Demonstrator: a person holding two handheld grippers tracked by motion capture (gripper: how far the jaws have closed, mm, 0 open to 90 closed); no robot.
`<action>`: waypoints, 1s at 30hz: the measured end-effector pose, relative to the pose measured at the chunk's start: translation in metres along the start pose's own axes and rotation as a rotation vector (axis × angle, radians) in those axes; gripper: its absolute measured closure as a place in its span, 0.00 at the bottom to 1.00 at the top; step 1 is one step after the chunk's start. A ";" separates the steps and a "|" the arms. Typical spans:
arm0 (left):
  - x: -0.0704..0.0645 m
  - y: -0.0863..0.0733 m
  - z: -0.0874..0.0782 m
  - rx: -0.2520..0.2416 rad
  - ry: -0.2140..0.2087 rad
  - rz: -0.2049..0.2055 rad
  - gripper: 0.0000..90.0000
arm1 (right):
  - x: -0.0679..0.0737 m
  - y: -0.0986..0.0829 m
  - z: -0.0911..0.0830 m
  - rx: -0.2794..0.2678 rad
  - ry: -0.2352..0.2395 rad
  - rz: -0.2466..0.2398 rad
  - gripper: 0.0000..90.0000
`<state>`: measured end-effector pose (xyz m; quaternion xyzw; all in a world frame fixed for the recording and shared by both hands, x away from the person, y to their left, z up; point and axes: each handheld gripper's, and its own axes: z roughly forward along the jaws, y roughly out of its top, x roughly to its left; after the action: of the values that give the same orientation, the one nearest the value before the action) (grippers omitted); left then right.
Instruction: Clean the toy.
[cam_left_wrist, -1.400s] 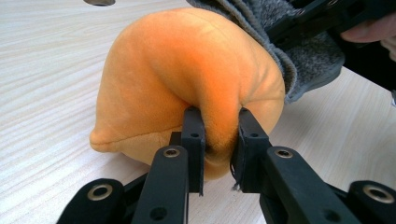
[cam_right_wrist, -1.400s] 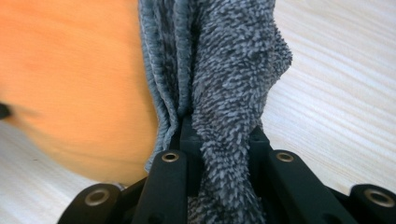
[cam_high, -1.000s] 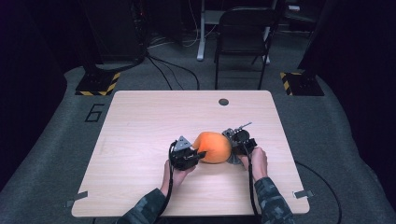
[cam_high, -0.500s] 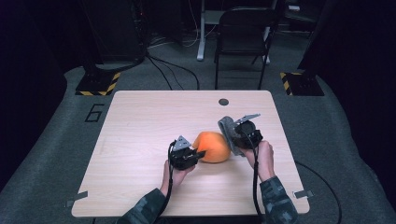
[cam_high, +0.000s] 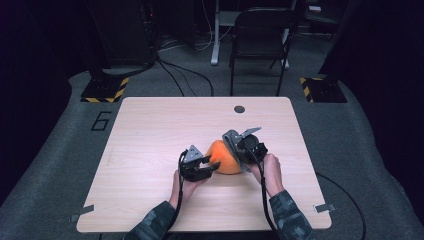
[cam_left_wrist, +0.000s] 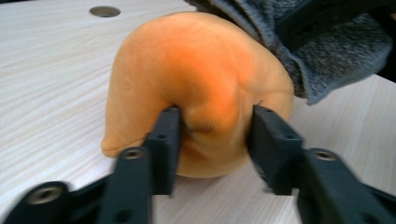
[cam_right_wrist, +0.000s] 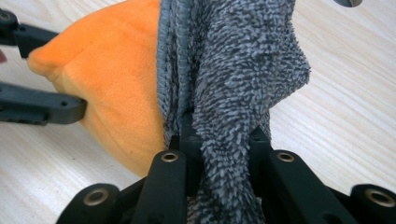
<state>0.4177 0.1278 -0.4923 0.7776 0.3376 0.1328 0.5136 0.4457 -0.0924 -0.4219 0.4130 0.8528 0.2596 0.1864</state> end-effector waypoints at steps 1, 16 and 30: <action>0.000 0.000 0.000 0.006 0.015 0.025 0.54 | 0.001 0.000 0.000 0.004 -0.002 0.012 0.84; 0.001 -0.009 0.015 0.055 0.038 0.206 0.24 | -0.008 0.000 0.004 -0.013 0.028 0.027 0.84; -0.004 -0.011 0.020 0.034 0.071 0.247 0.49 | -0.007 0.000 0.005 -0.023 0.015 0.026 0.84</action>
<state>0.4211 0.1135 -0.5106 0.8165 0.2594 0.2171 0.4678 0.4522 -0.0969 -0.4251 0.4201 0.8457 0.2750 0.1811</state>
